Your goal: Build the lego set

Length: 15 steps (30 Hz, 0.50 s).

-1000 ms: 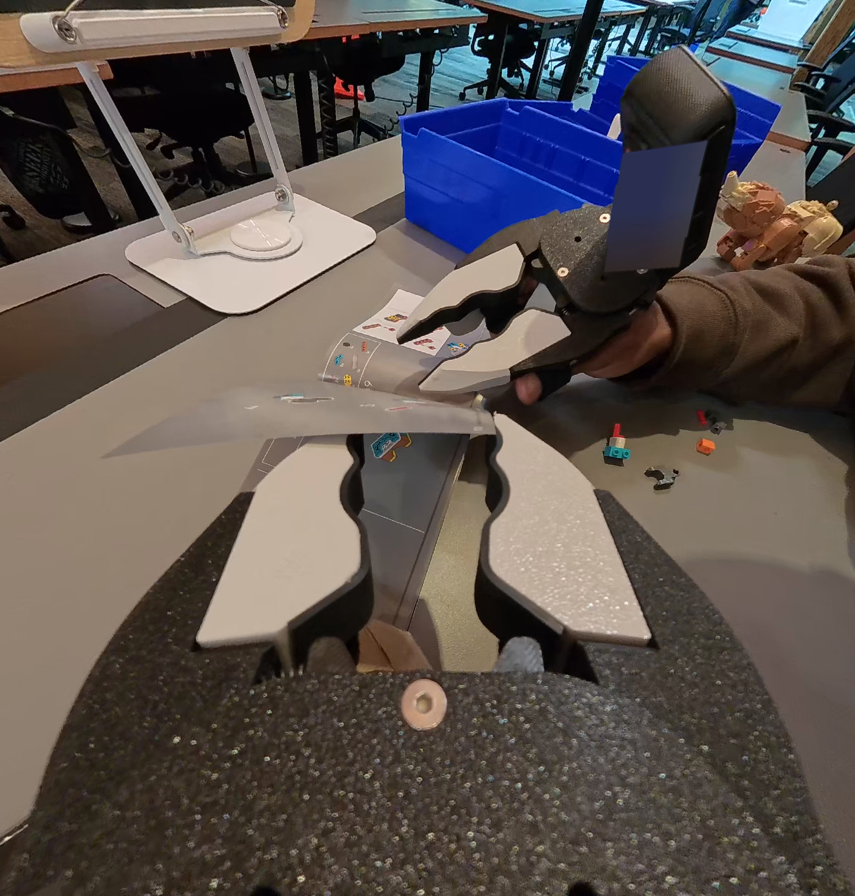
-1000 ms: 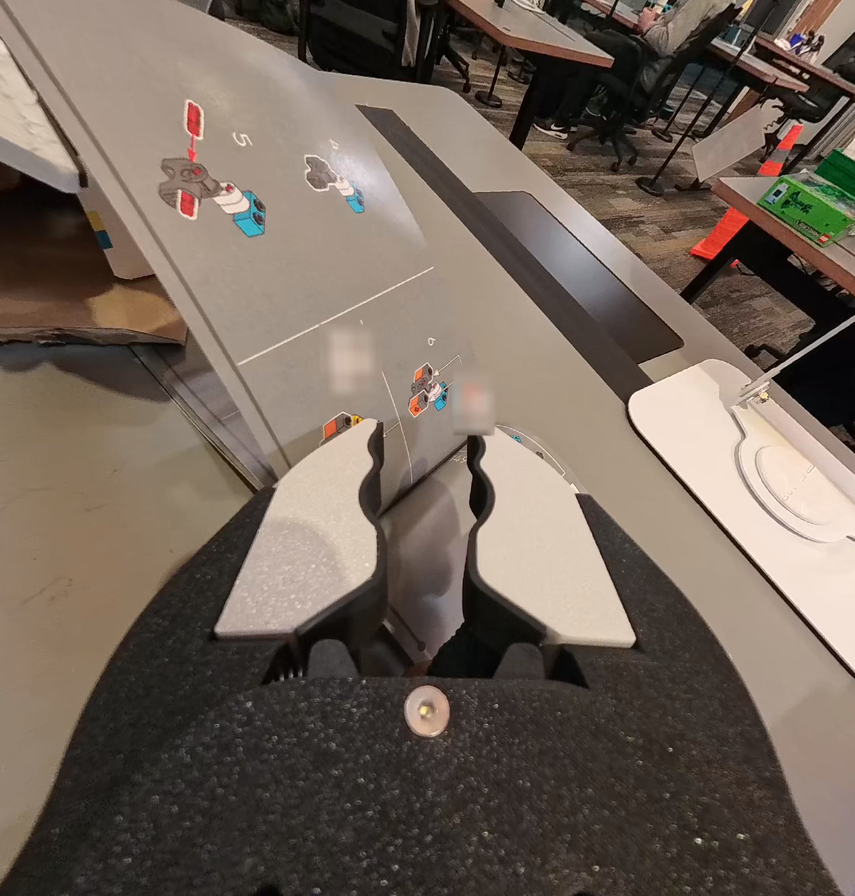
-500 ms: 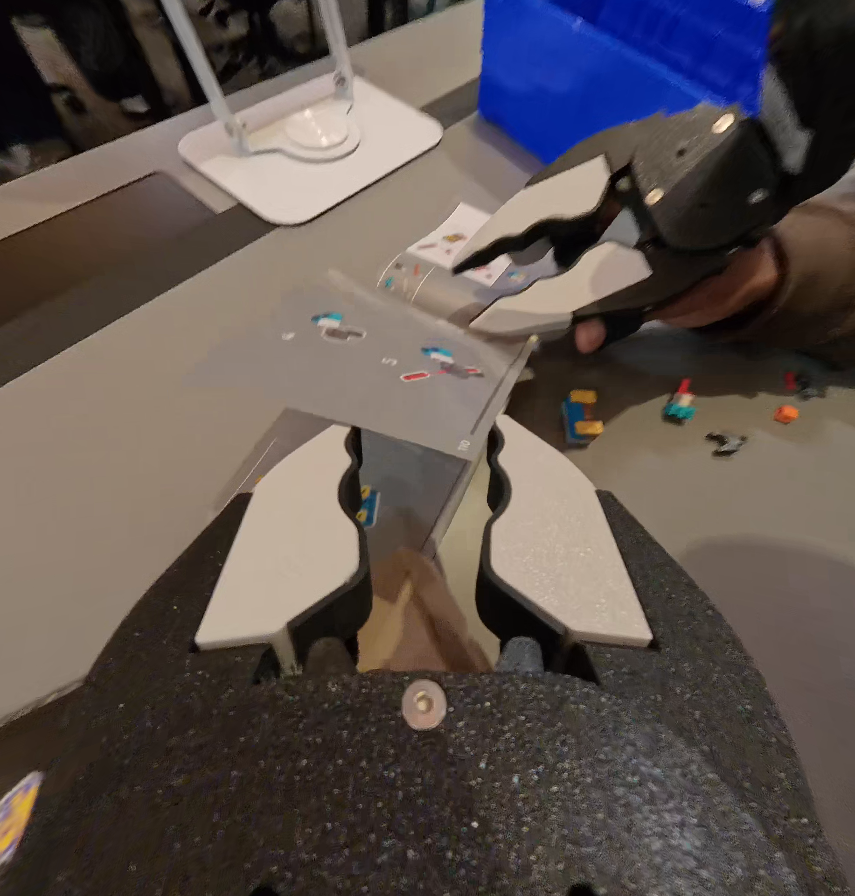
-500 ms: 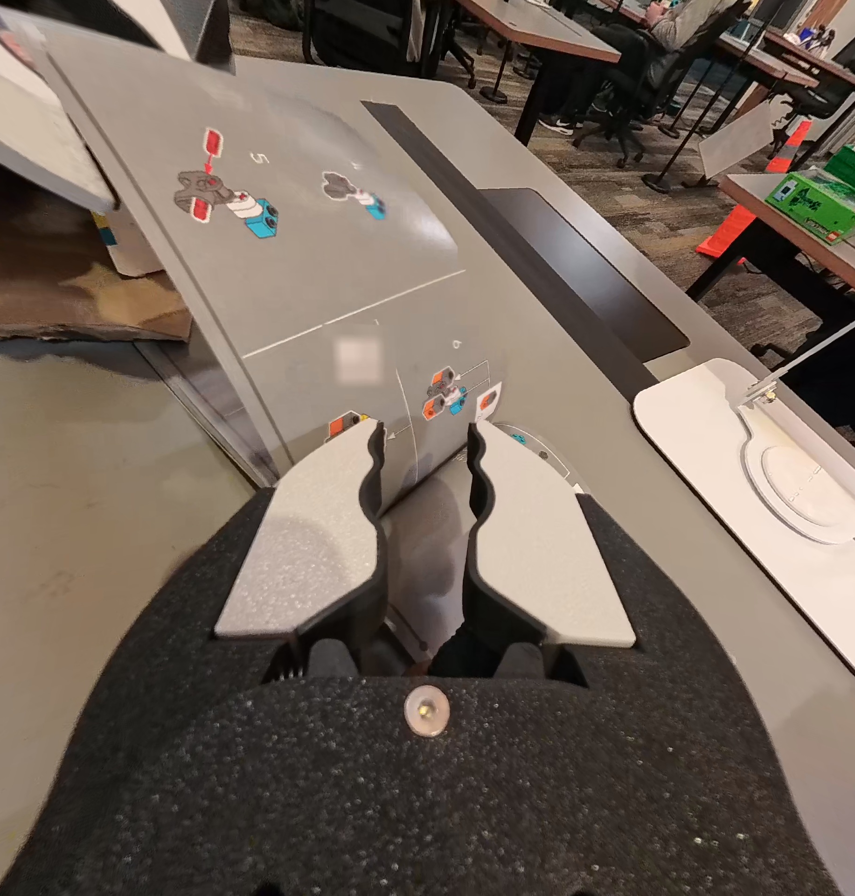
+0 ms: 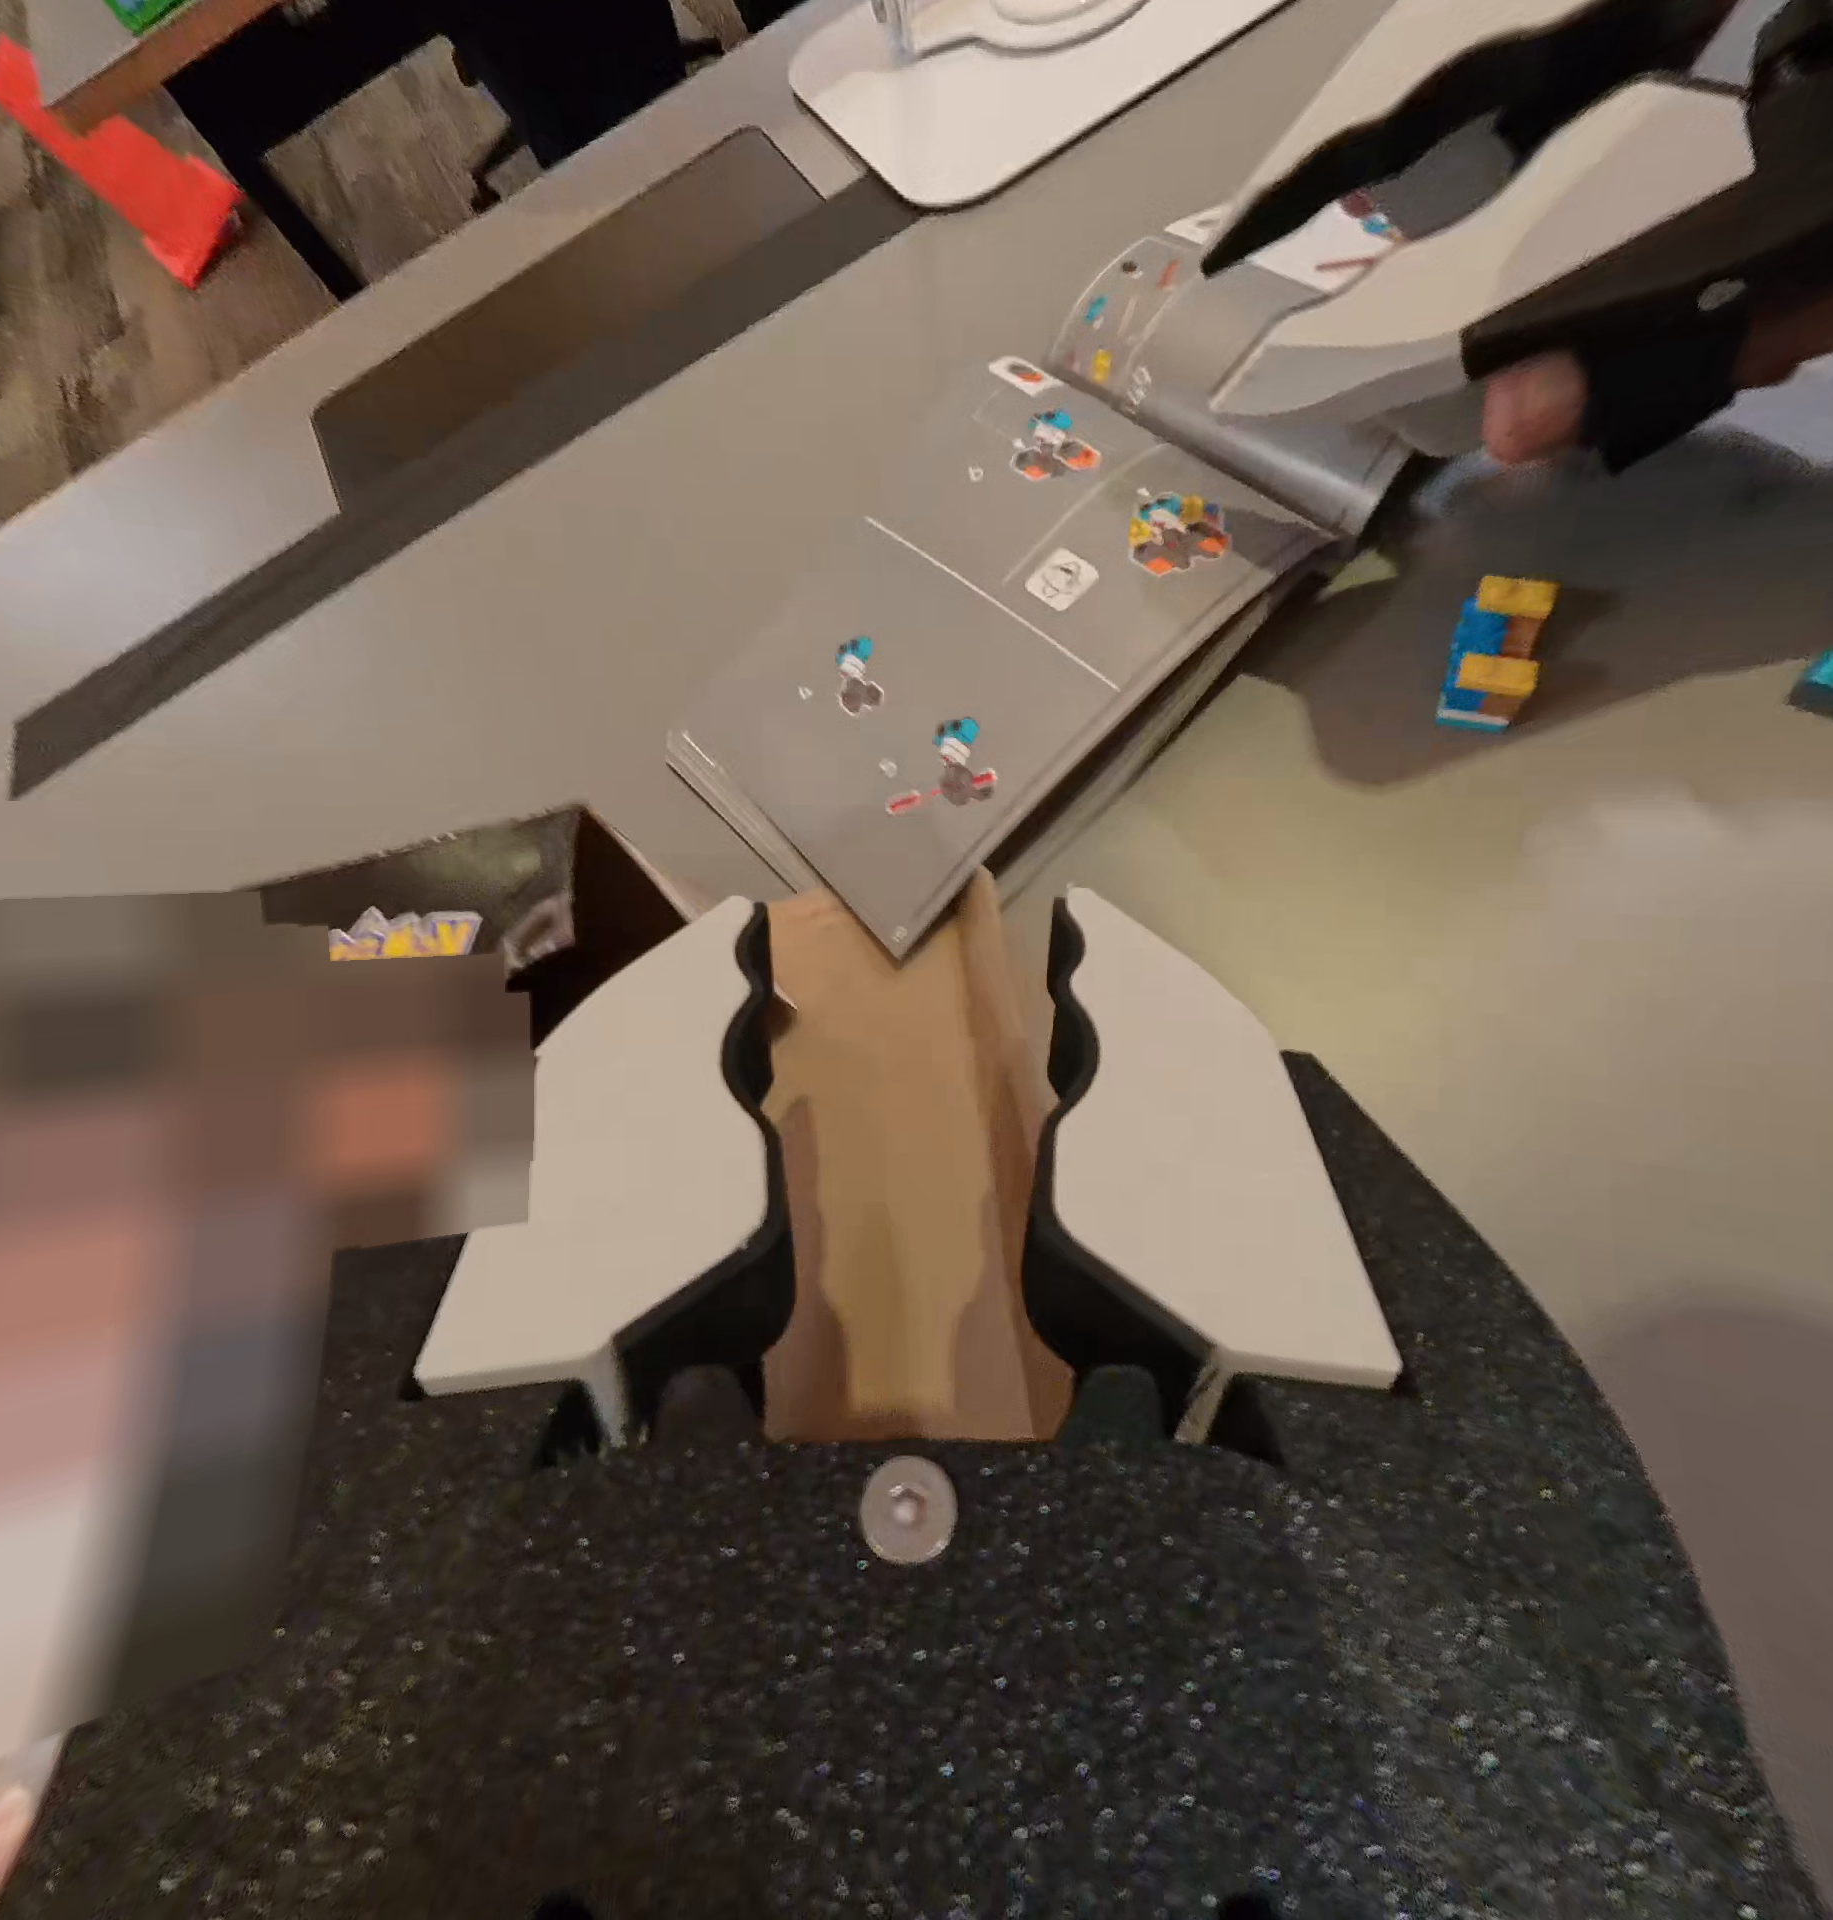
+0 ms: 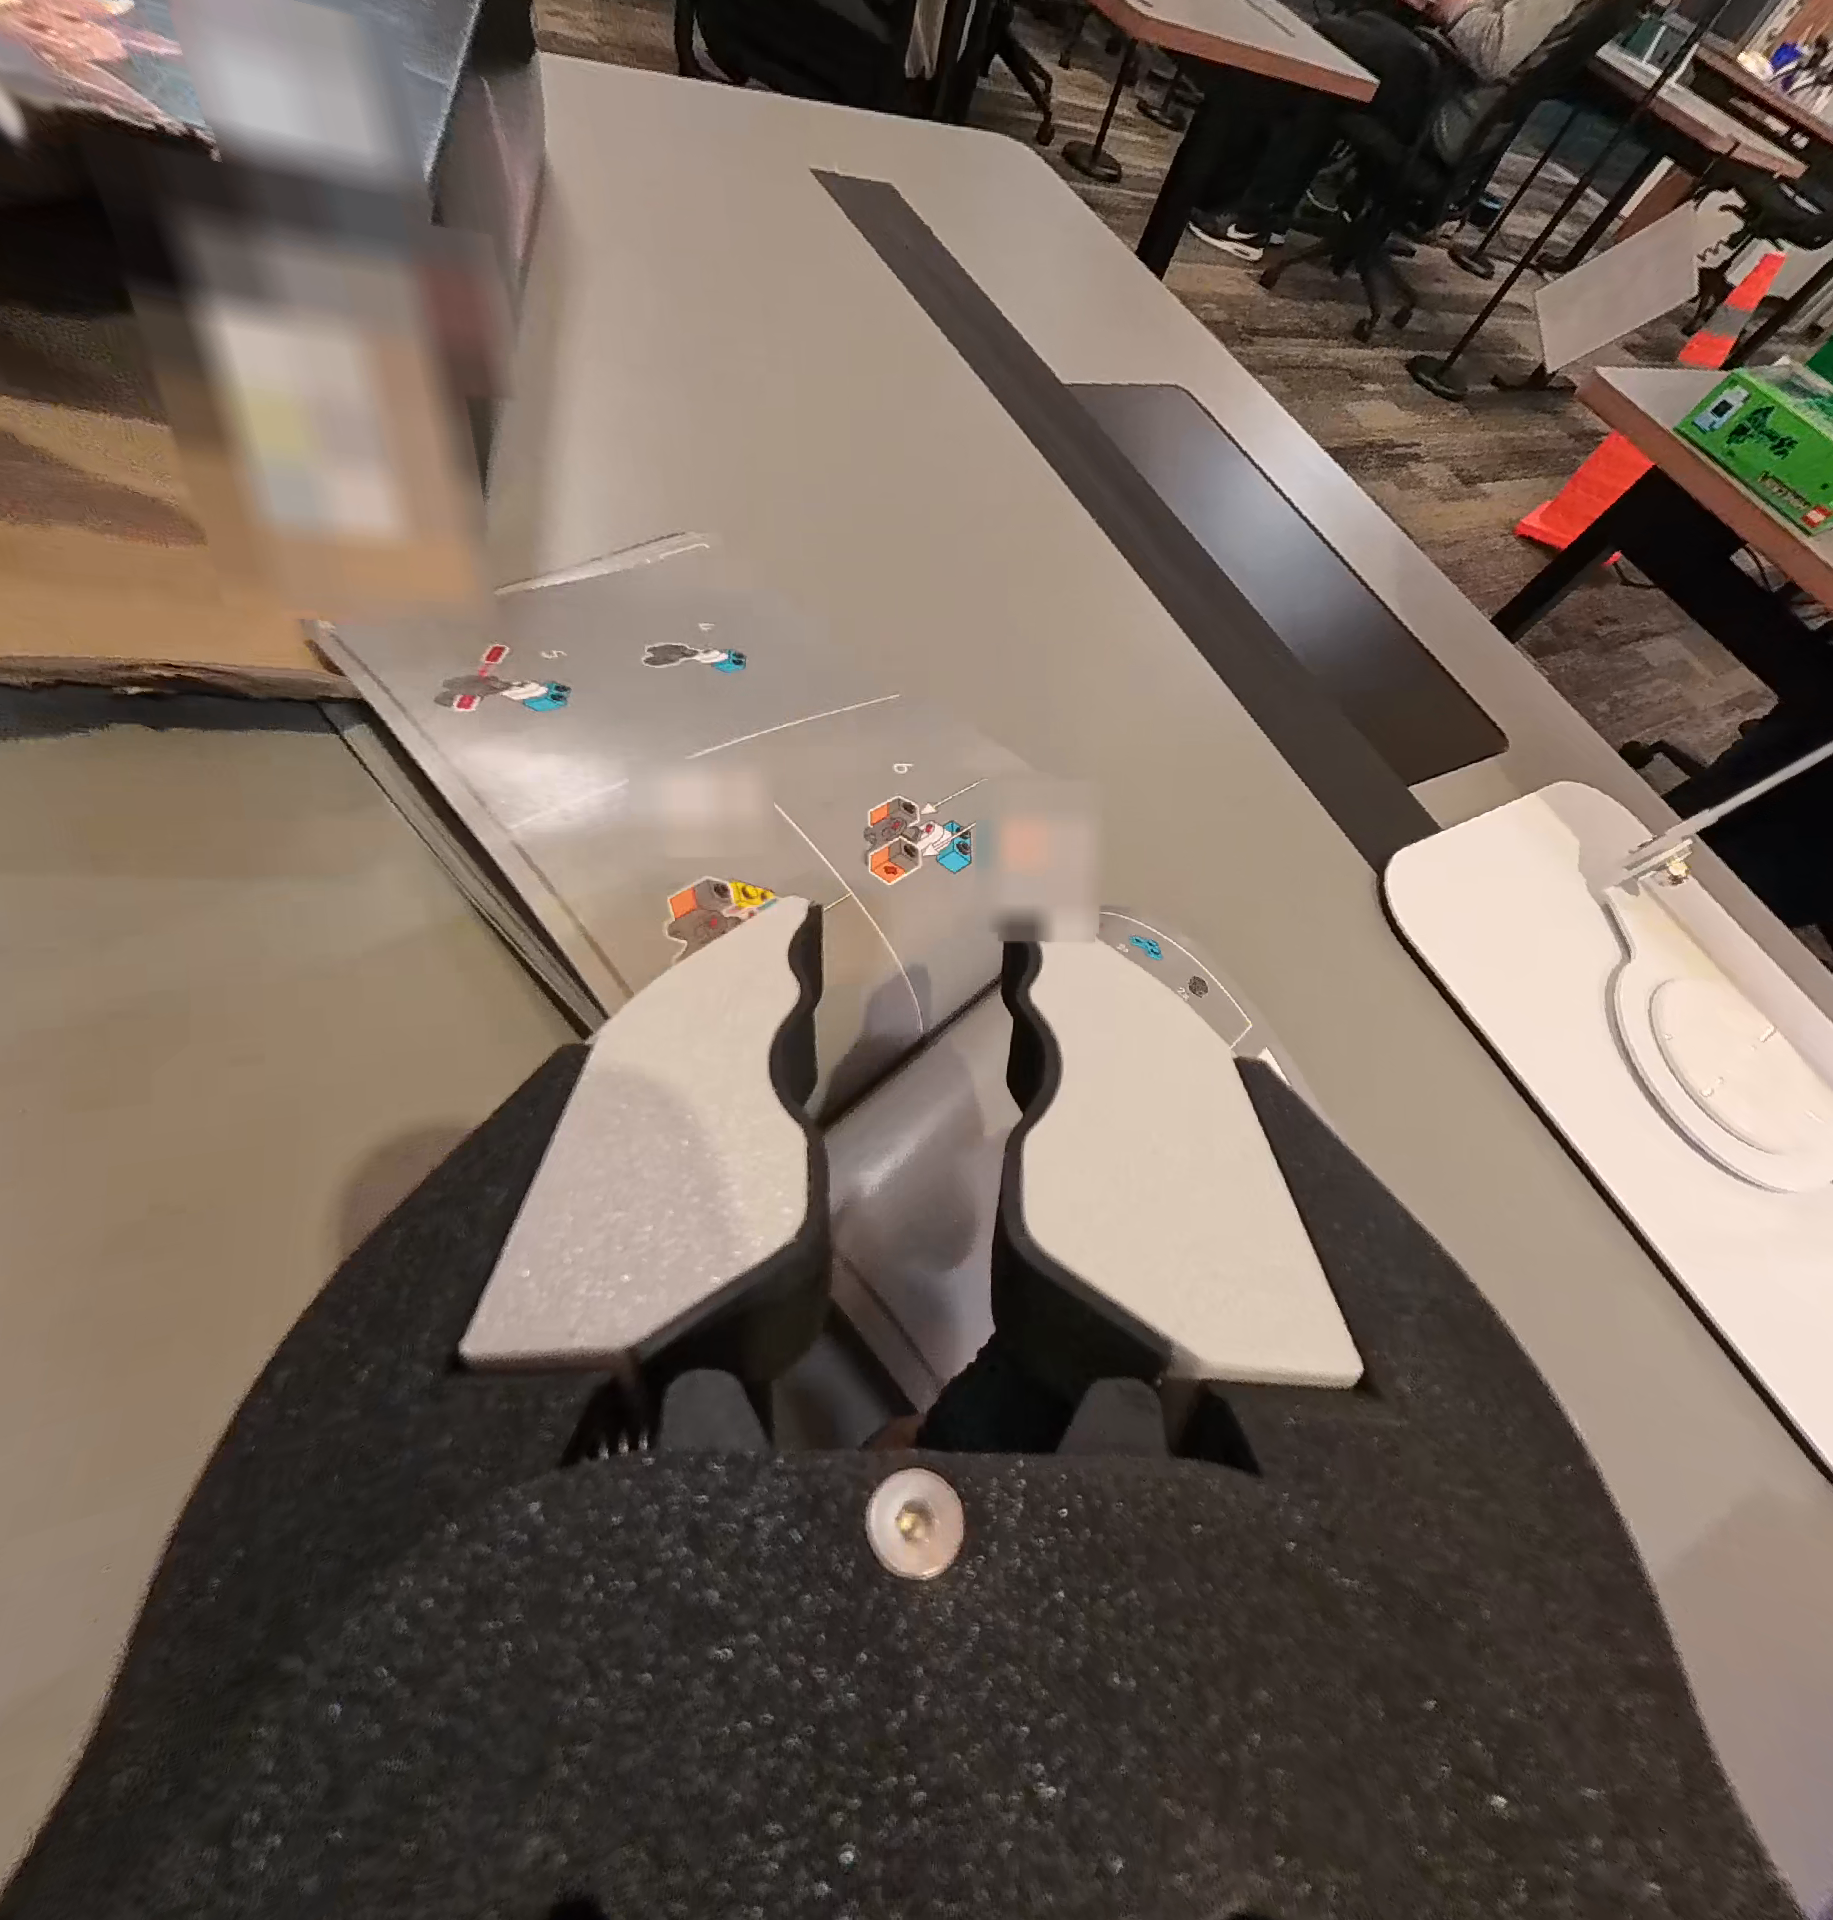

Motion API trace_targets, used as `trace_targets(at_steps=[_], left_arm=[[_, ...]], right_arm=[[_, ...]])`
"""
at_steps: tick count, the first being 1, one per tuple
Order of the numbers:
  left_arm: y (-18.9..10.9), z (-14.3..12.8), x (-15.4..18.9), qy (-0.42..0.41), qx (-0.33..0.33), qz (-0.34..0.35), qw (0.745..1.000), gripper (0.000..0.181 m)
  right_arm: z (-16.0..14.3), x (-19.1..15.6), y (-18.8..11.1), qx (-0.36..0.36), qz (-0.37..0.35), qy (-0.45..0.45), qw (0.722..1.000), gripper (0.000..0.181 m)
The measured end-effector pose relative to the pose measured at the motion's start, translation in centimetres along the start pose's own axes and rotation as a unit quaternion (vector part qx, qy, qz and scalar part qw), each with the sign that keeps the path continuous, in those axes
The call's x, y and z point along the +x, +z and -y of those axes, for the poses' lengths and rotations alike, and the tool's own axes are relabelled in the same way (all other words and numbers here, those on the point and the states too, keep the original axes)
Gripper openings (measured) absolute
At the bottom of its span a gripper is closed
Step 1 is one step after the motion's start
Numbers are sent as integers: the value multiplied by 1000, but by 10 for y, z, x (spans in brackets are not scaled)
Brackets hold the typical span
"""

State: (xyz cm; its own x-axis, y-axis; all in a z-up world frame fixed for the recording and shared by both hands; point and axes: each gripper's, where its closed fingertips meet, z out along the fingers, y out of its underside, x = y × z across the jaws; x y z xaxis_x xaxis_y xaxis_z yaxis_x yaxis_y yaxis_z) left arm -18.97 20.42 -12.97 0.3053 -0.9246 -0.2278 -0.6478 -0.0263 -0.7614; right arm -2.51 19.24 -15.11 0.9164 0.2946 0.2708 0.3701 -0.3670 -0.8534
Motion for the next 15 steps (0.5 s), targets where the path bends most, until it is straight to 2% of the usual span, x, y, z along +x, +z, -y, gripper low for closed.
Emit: trace_targets(at_steps=[3,6,9,11,13,15], left_arm=[[2,-18,8,9,-37,12,999,51],[16,-39,24,32,-89,-11,995,49],[30,-62,19,58,-153,17,986,48],[34,-70,20,67,-173,17,983,33],[35,-73,20,72,-181,15,981,10],[34,-72,18,68,-181,19,981,4]], right_arm=[[1,-2,0,-2,2,-6,1000,33],[2,-4,-1,-8,5,-13,1000,33],[2,-5,-3,-16,9,-22,1000,33],[3,-5,-4,-21,9,-29,999,33],[3,-5,-4,-29,11,-39,999,32],[3,-6,-2,-41,16,-52,998,32]])
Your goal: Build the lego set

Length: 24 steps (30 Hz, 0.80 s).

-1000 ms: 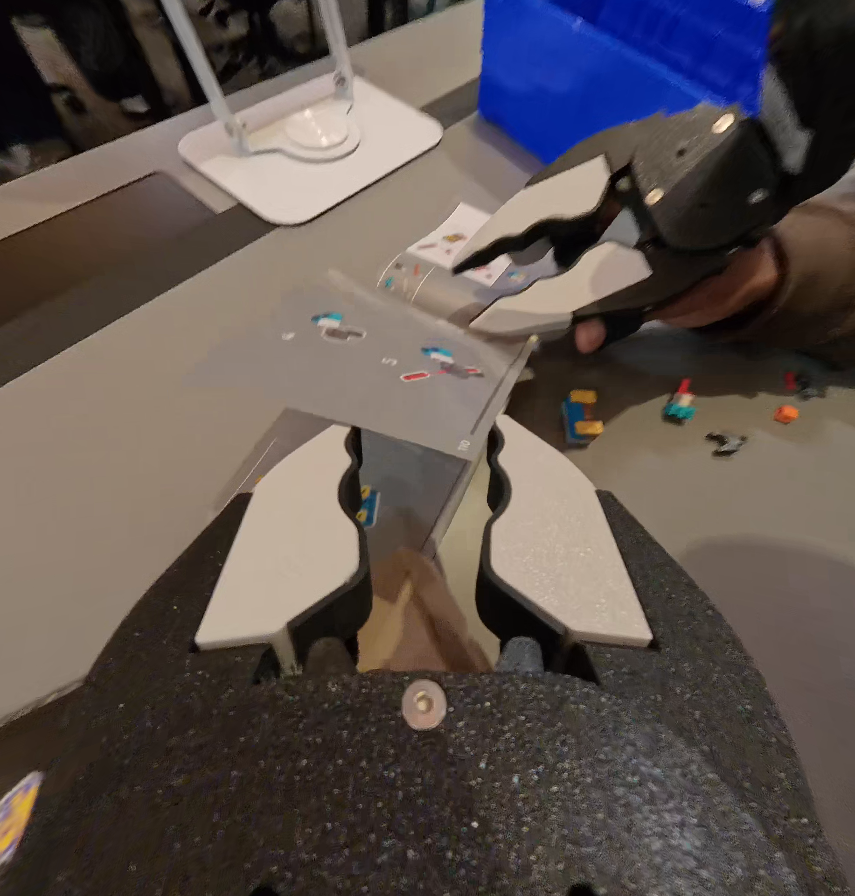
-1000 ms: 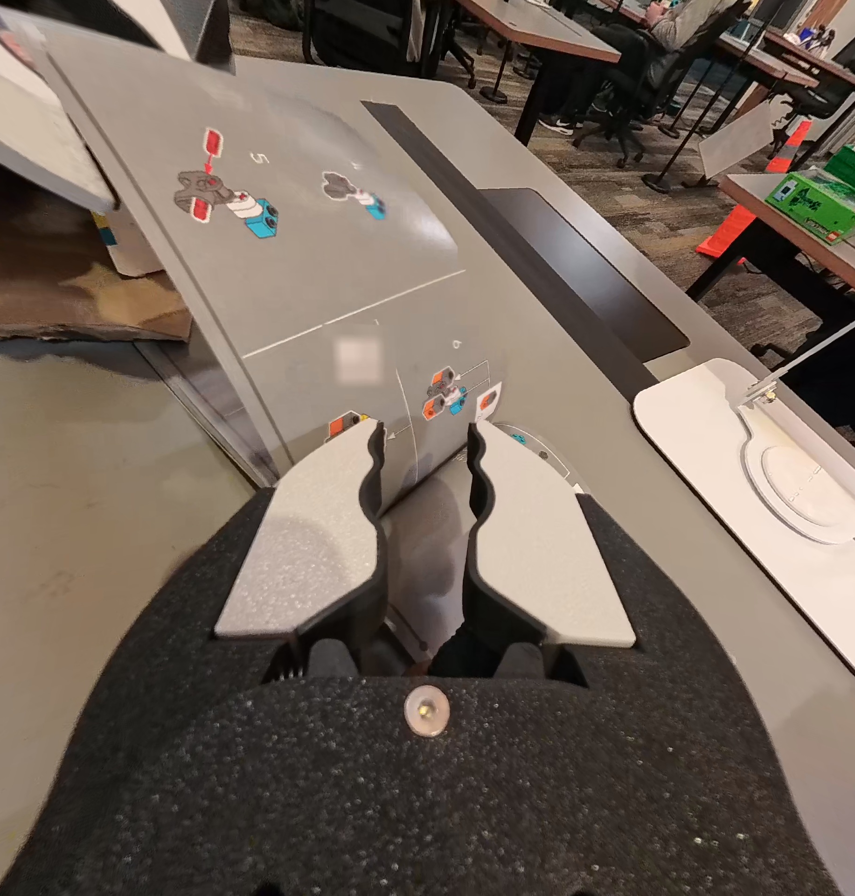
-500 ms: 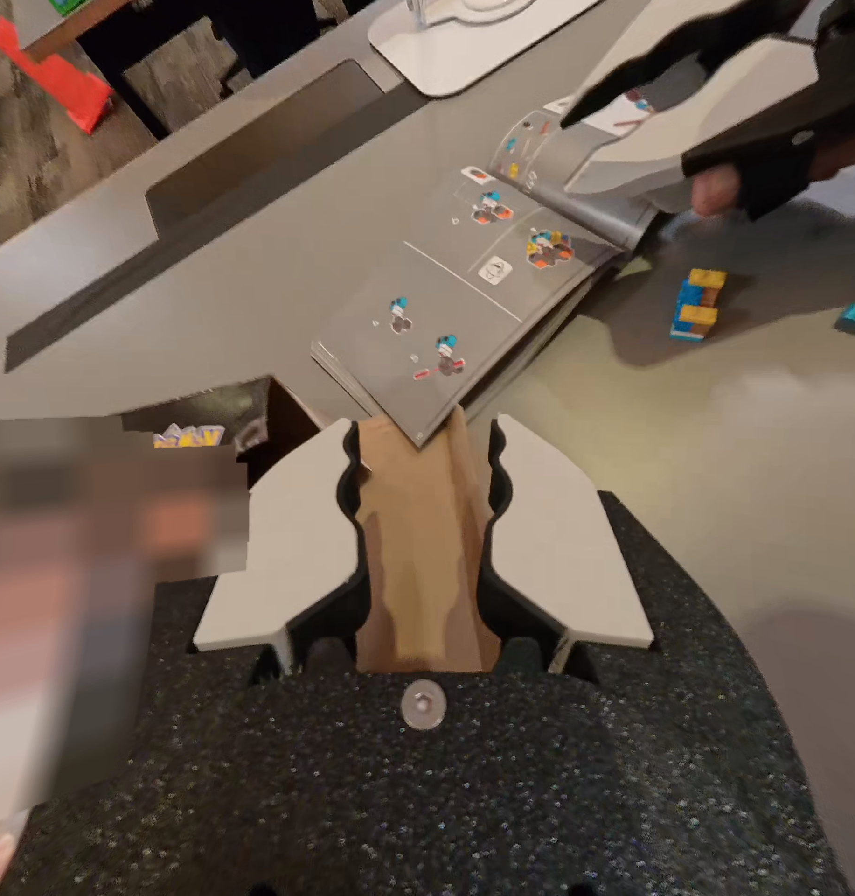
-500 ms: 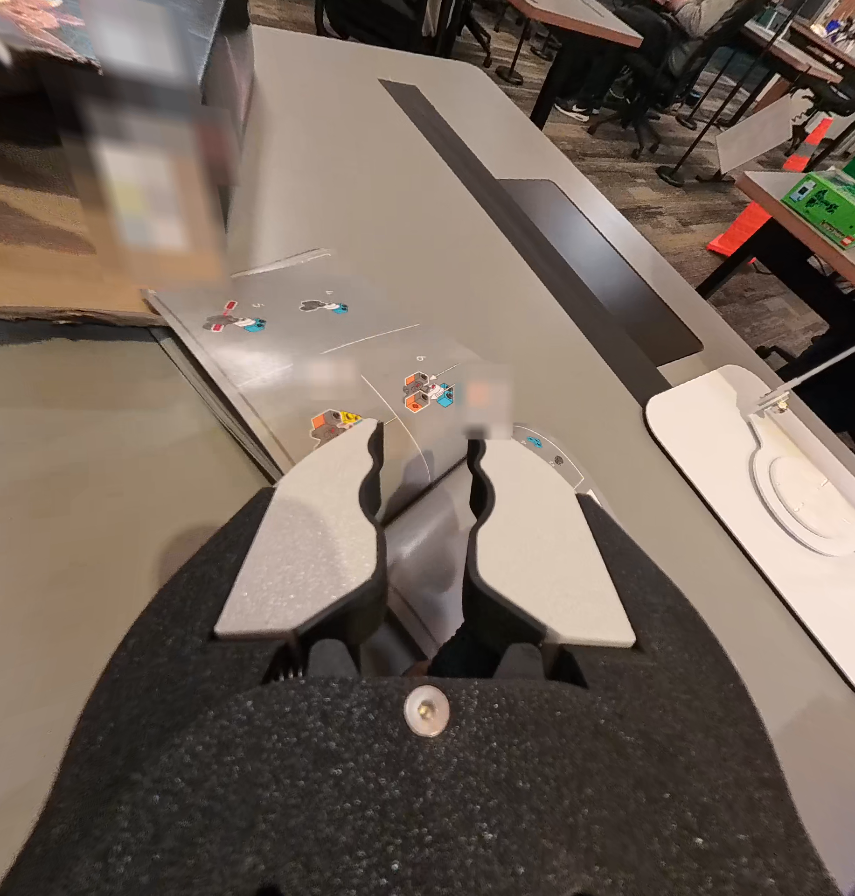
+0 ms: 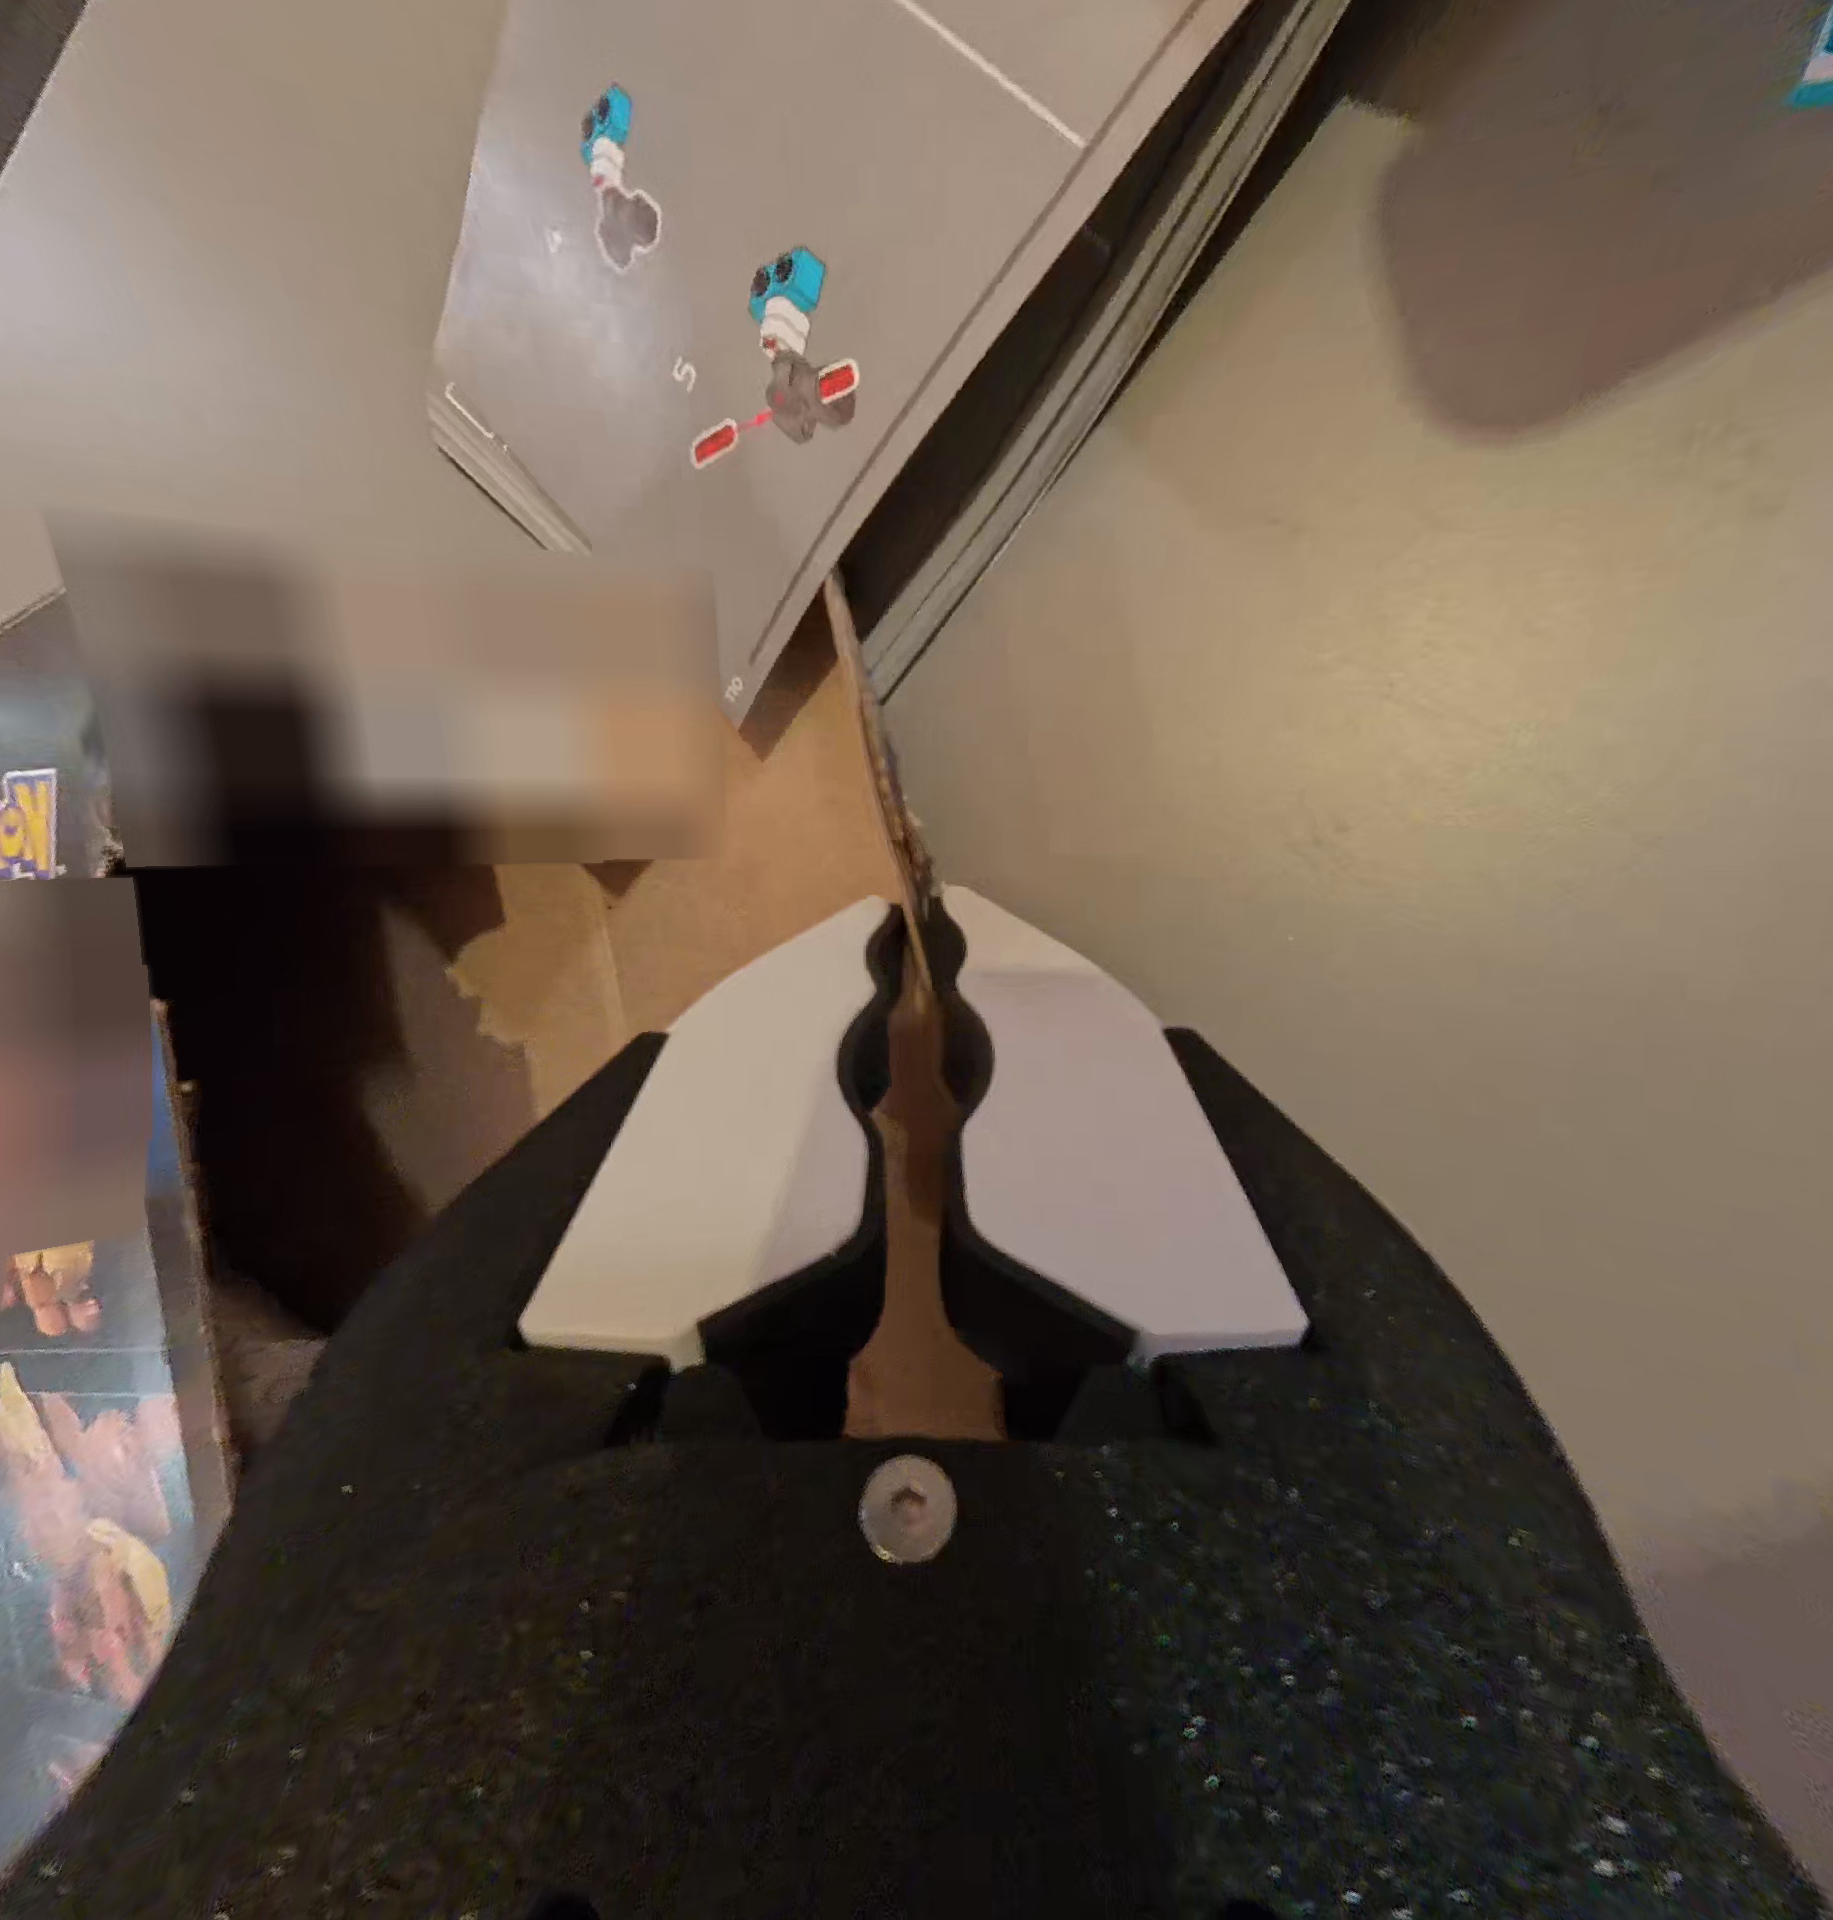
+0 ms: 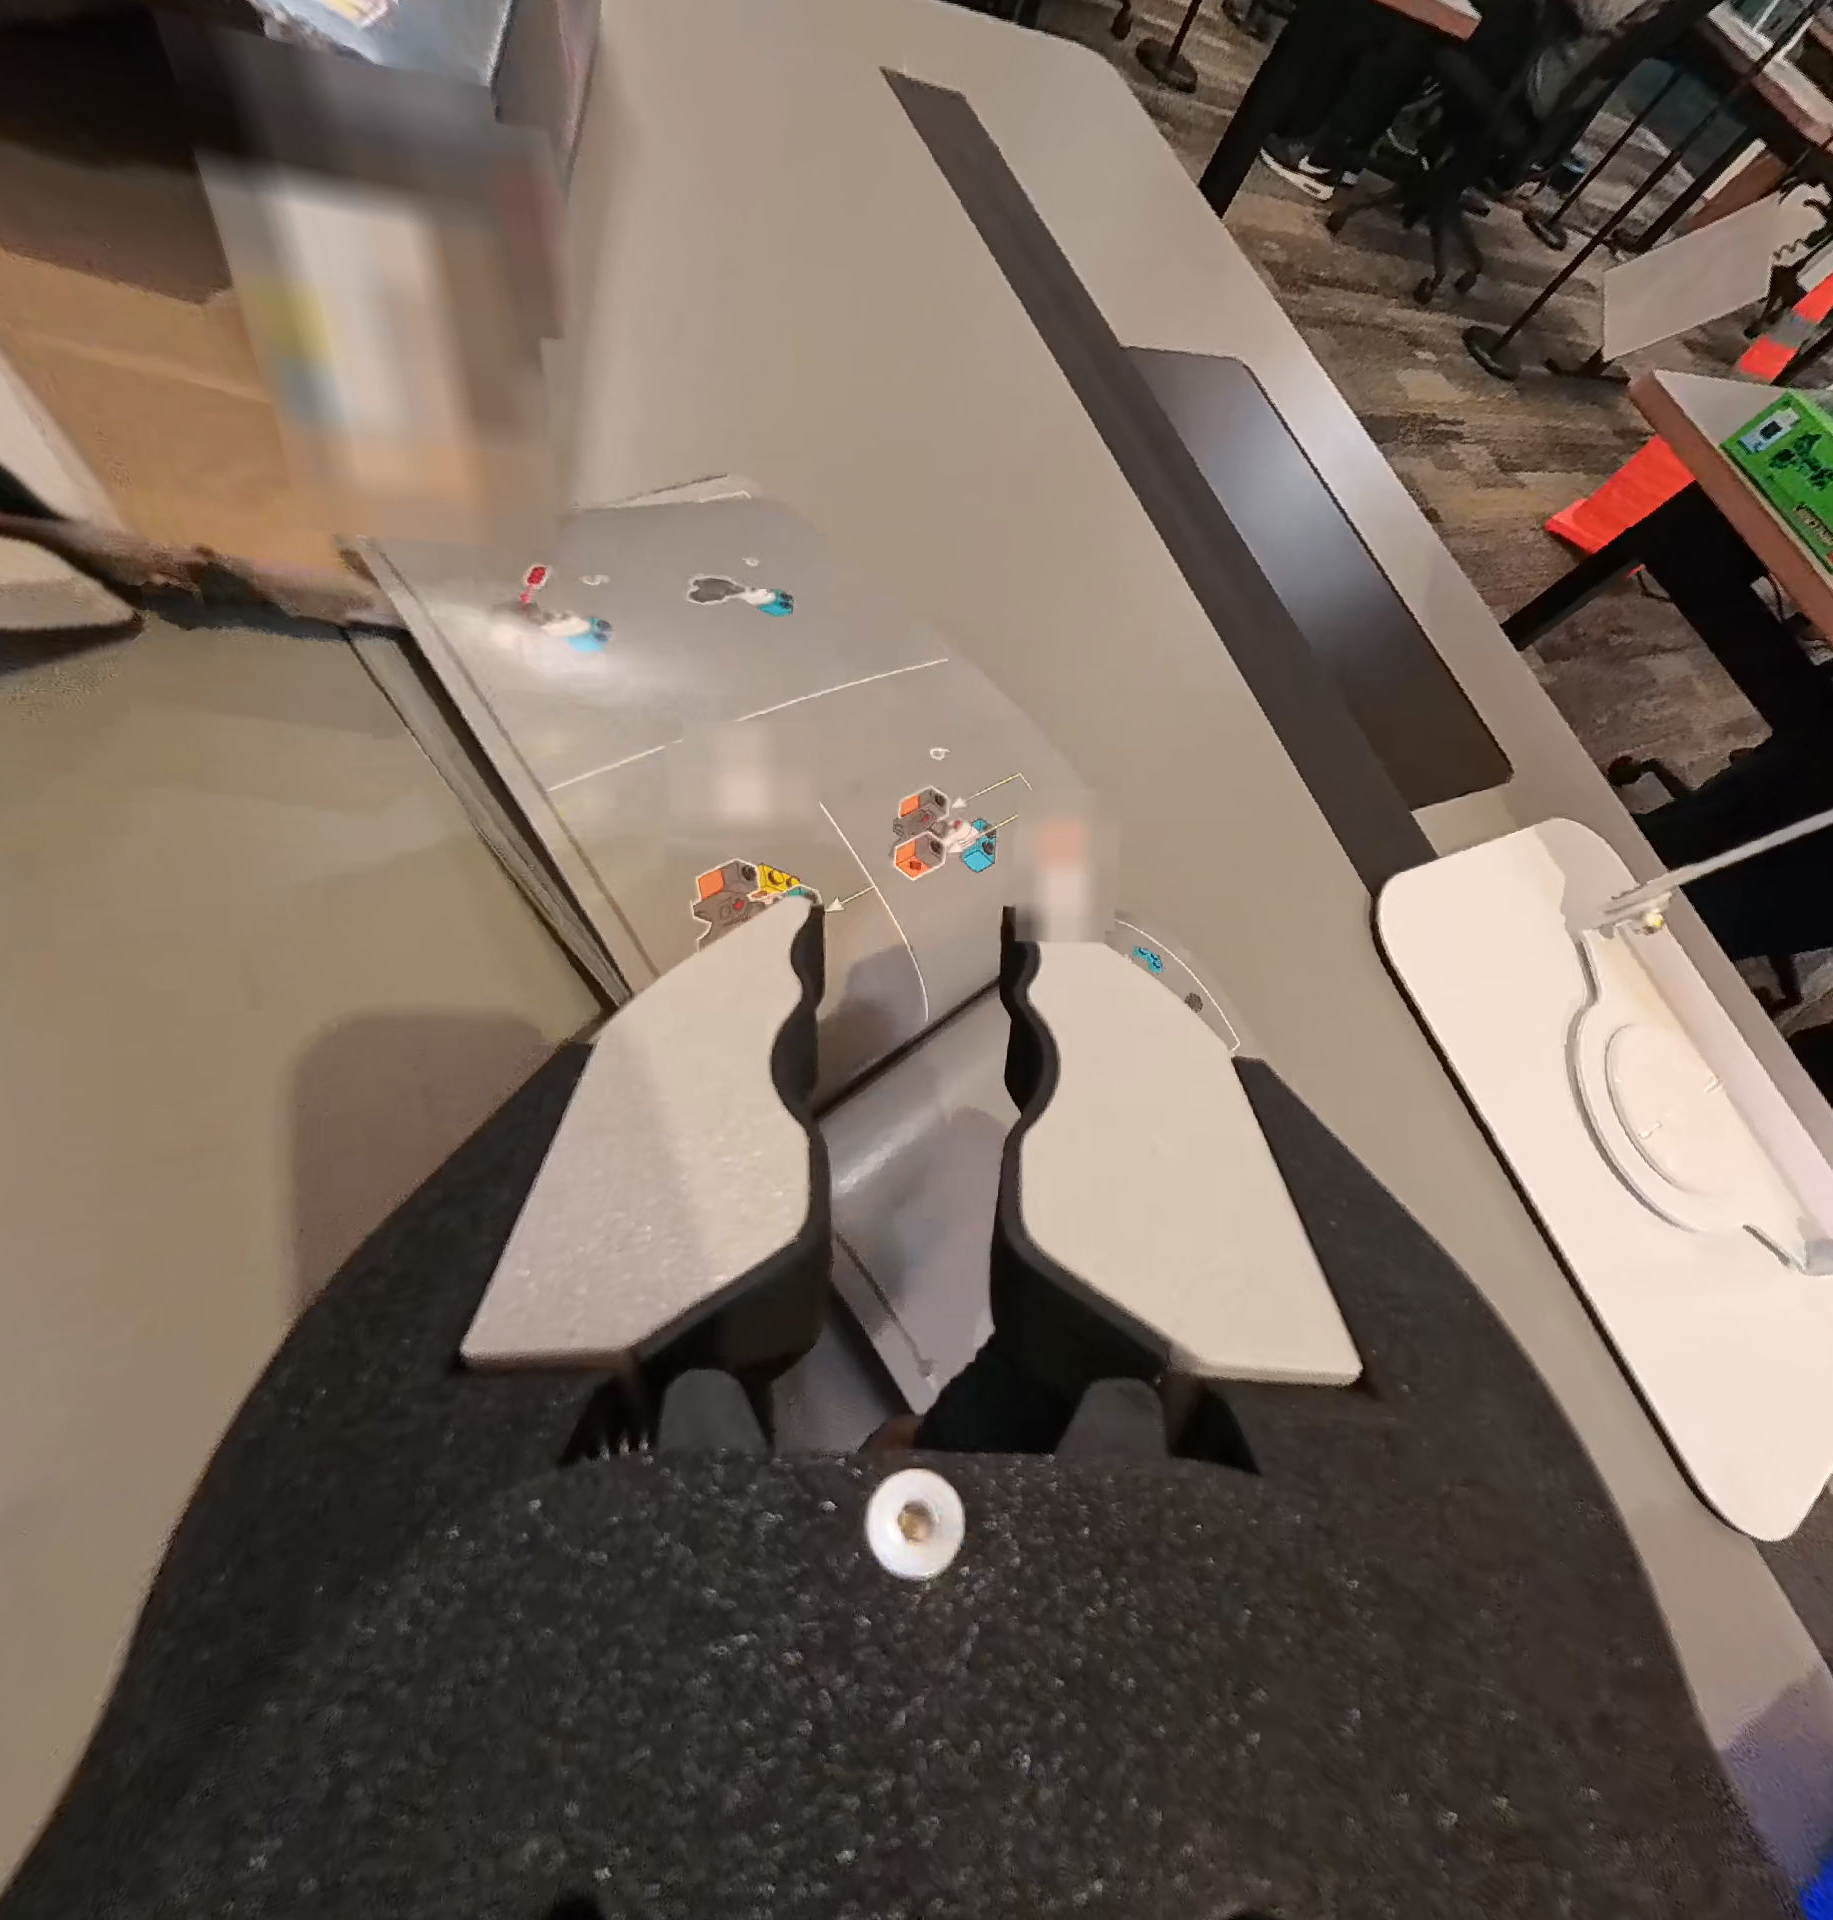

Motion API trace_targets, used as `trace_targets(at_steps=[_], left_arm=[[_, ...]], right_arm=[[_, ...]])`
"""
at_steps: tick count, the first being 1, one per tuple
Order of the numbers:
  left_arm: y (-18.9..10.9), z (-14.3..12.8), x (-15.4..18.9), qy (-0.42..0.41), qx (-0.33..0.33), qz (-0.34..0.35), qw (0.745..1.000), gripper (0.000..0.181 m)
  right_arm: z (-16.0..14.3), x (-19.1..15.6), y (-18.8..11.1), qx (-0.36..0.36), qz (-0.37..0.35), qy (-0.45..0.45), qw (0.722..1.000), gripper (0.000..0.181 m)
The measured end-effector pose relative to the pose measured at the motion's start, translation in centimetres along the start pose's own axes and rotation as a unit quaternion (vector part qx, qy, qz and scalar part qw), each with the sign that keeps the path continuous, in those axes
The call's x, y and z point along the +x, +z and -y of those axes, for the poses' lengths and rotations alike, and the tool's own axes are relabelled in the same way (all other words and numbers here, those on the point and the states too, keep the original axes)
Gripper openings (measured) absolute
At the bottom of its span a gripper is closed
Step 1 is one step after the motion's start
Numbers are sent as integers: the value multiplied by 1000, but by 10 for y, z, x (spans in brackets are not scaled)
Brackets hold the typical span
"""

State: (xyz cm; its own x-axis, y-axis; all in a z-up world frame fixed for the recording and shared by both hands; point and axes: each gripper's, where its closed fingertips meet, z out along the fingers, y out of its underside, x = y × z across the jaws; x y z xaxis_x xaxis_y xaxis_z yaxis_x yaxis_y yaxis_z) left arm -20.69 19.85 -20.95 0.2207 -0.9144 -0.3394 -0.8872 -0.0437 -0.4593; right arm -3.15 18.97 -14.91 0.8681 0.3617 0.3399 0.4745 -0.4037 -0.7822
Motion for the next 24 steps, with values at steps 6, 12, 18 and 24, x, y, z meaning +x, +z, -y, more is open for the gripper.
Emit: trace_targets(at_steps=[6,12,18,24], left_arm=[[-10,-4,-7,-11,-5,10,1000,3],[-25,-19,-23,-33,-15,29,999,2],[-35,-25,-33,-46,-12,45,998,2],[-30,-21,-27,-33,-10,35,999,2]], right_arm=[[-10,-5,19,-50,11,-41,998,32],[-19,-9,30,-75,25,-45,996,31],[-19,-10,31,-80,26,-52,995,31],[-18,-10,31,-82,24,-53,995,31]])
